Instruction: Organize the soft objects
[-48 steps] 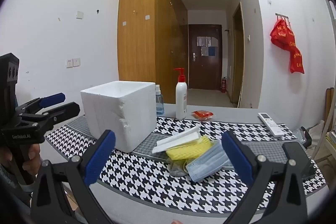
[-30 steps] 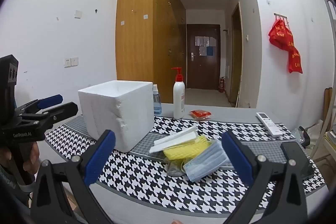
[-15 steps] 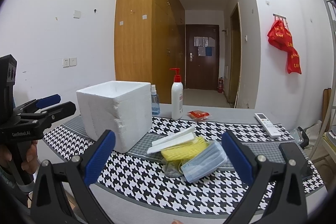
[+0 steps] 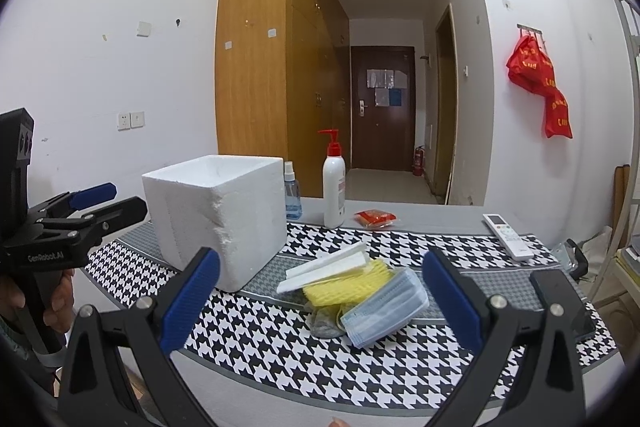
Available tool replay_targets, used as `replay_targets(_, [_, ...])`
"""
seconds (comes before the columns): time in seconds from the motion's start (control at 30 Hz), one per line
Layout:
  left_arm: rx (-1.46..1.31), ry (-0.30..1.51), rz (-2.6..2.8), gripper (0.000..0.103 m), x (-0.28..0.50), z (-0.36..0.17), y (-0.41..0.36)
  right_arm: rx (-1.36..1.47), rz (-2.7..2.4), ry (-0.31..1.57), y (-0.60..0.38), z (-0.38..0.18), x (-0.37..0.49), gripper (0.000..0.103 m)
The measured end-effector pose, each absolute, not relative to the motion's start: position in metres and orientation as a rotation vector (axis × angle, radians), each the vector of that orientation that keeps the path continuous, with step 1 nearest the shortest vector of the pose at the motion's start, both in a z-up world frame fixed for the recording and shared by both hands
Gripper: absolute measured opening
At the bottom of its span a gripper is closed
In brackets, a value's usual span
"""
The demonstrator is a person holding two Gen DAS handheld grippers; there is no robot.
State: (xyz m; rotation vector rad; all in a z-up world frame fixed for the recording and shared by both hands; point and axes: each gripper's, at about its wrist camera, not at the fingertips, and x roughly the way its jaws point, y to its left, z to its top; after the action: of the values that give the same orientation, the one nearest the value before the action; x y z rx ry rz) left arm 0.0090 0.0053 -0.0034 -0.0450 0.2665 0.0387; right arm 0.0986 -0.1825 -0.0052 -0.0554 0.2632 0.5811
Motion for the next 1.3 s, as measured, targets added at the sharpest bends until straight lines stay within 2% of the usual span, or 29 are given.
replay_targets(1.3, [0.019,0.324,-0.105,0.102,0.043,-0.009,-0.02,-0.042,0.538,0.348,-0.192,-0.017,0.126,0.102])
